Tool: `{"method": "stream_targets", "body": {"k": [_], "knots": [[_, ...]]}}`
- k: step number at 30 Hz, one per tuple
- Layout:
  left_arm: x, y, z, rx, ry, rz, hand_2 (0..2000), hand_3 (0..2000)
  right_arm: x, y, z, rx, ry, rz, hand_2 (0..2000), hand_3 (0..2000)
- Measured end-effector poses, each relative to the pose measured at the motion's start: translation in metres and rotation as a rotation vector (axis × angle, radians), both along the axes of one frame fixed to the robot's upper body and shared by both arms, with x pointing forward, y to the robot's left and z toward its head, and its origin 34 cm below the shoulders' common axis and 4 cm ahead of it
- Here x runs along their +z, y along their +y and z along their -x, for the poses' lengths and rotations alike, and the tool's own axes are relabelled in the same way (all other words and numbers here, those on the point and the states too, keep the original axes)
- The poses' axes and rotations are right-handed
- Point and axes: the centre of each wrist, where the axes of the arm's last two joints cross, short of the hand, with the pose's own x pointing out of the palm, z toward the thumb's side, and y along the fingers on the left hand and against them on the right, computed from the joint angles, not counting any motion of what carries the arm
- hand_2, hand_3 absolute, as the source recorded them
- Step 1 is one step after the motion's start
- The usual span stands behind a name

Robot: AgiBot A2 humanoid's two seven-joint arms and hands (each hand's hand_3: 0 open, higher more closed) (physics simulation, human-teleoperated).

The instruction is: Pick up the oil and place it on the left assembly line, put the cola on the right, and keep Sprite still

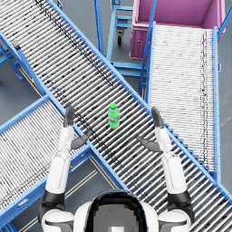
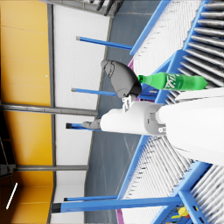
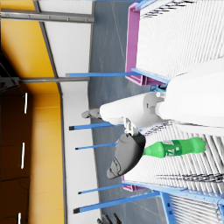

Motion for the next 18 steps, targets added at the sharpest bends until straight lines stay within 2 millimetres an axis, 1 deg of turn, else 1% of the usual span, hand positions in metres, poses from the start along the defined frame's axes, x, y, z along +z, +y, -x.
{"method": "stream_targets", "body": {"k": [5,18], "knots": [[-0.0044,-0.0019,0.0009,-0.015,0.027,0.009,0,0,-0.0043,0.0025,0.0006,0.024,0.025,-0.006,0,0],[-0.0054,-0.0024,0.0011,-0.019,0.033,0.011,0,0,-0.0053,0.0031,0.0007,0.029,0.03,-0.007,0,0]]}}
